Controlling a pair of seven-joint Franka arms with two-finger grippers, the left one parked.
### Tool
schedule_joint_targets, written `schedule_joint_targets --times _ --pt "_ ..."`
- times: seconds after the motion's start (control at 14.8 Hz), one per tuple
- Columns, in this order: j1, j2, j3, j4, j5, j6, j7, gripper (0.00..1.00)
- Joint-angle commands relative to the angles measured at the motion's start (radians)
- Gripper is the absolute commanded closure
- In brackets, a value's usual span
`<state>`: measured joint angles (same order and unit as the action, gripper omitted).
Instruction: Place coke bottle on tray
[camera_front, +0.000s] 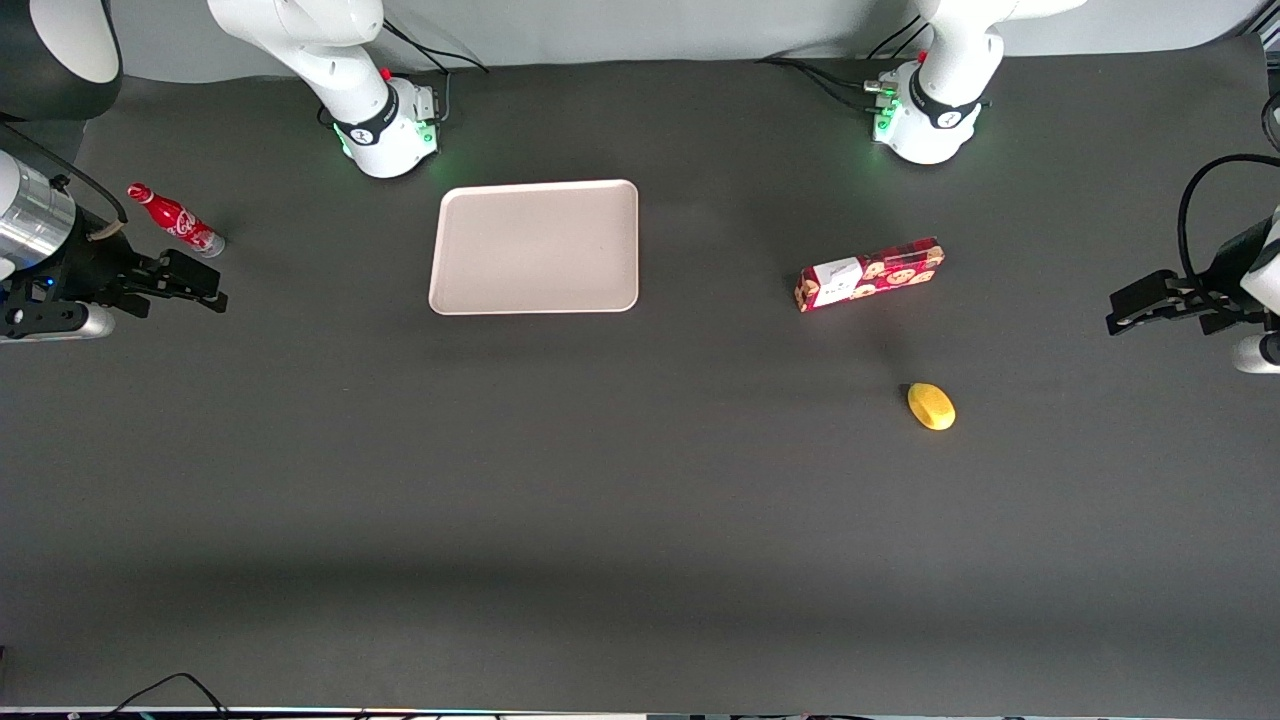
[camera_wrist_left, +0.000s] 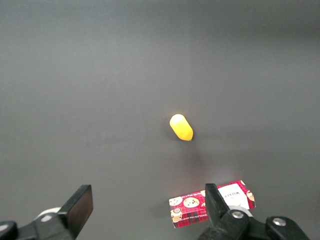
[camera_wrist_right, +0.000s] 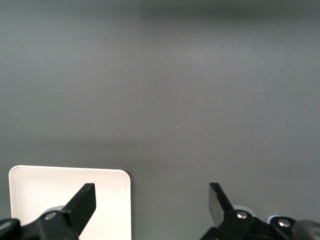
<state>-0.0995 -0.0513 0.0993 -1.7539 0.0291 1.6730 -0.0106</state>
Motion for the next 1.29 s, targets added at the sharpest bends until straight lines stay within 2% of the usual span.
schedule_joint_targets --times 0.0,0.47,0.61,1.01,1.22 --pt "0.011 0.007 -0.006 0.025 -0.014 -0.029 -0.014 0.0" --pt "0.001 -0.001 -0.007 0.024 -0.017 -0.05 -0.017 0.0" --pt "-0.005 -0.012 -0.013 0.02 -0.084 -0.11 -0.028 0.0" --pt "-0.009 -0.108 -0.185 -0.097 -0.106 -0.139 -0.186 0.0" --pt "-0.009 -0.238 -0.254 -0.281 -0.192 -0.067 -0.256 0.0"
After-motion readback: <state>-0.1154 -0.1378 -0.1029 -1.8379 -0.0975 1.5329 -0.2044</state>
